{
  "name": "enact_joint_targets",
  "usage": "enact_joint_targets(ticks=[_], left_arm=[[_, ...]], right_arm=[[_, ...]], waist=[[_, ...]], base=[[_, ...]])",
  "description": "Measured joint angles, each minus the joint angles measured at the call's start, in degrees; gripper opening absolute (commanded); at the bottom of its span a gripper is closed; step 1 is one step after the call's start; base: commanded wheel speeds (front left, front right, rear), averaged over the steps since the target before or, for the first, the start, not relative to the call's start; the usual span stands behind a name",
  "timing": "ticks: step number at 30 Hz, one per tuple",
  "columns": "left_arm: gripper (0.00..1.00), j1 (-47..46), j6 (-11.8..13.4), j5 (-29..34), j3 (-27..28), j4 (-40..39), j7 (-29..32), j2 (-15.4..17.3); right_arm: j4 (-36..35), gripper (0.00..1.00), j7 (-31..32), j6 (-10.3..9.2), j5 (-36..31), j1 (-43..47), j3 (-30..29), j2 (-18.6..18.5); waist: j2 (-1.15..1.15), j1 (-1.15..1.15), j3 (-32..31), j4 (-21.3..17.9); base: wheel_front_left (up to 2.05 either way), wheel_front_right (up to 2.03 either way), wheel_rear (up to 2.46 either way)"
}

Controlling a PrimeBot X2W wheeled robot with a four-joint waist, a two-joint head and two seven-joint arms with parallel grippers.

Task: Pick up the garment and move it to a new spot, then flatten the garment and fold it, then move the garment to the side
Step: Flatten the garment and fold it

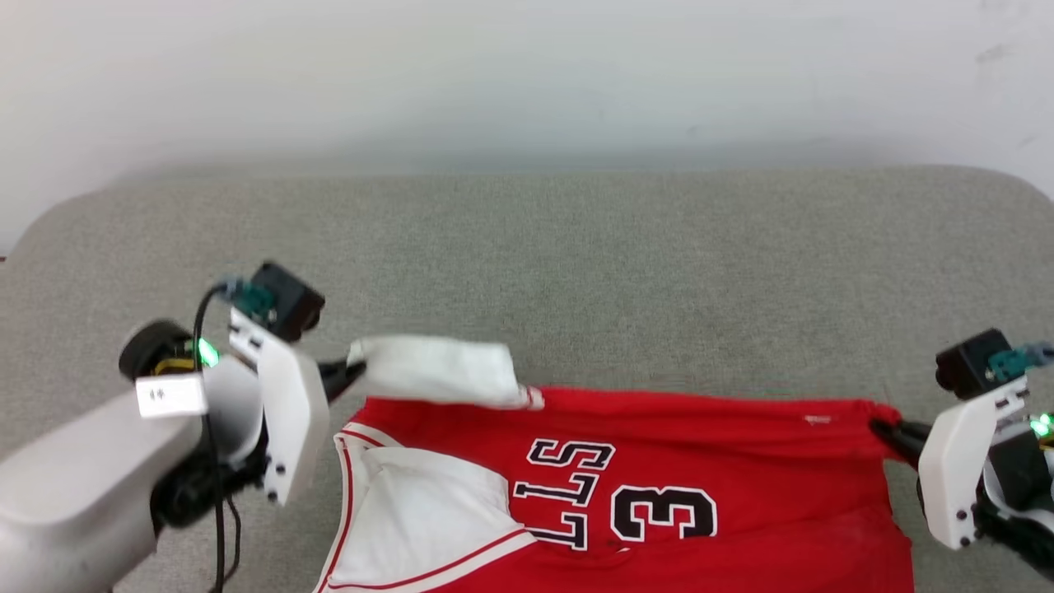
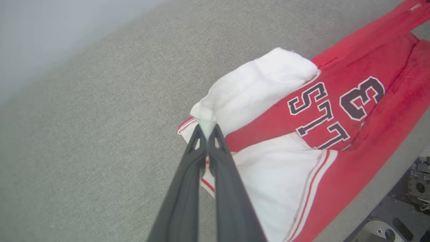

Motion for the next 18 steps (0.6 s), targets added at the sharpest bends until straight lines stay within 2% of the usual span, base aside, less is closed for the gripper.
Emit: enact_joint_targets(ticks=[5,10,15,18], left_arm=[[0.0,7.24,3.69,-0.9,-0.4,-5.53,-1.01,2.89],[0.0,14.25,6.49,-2.33,-0.81,-9.18,-2.82,3.82],[0.0,19.84,7.78,-3.77,-0.97,-9.84,-3.99,4.16],[0.0,22.21,7.86,-4.11,-1.05,-8.46,-4.36,3.31]], right_arm=[[-1.78,0.0,-0.22,0.0,0.83,6.43,-2.01,-0.14],[-4.02,0.0,-0.64,0.0,1.24,12.94,-4.68,-0.12],[-5.56,0.0,0.1,0.0,1.24,18.18,-7.23,0.37],[-5.41,0.0,1.18,0.0,0.7,20.35,-7.94,1.18]], waist=[[0.0,0.0,-2.74,0.29],[0.0,0.0,-4.48,1.25],[0.0,0.0,-4.7,2.03],[0.0,0.0,-4.29,2.08]], base=[[0.0,0.0,0.0],[0.0,0.0,0.0],[0.0,0.0,0.0],[0.0,0.0,0.0]])
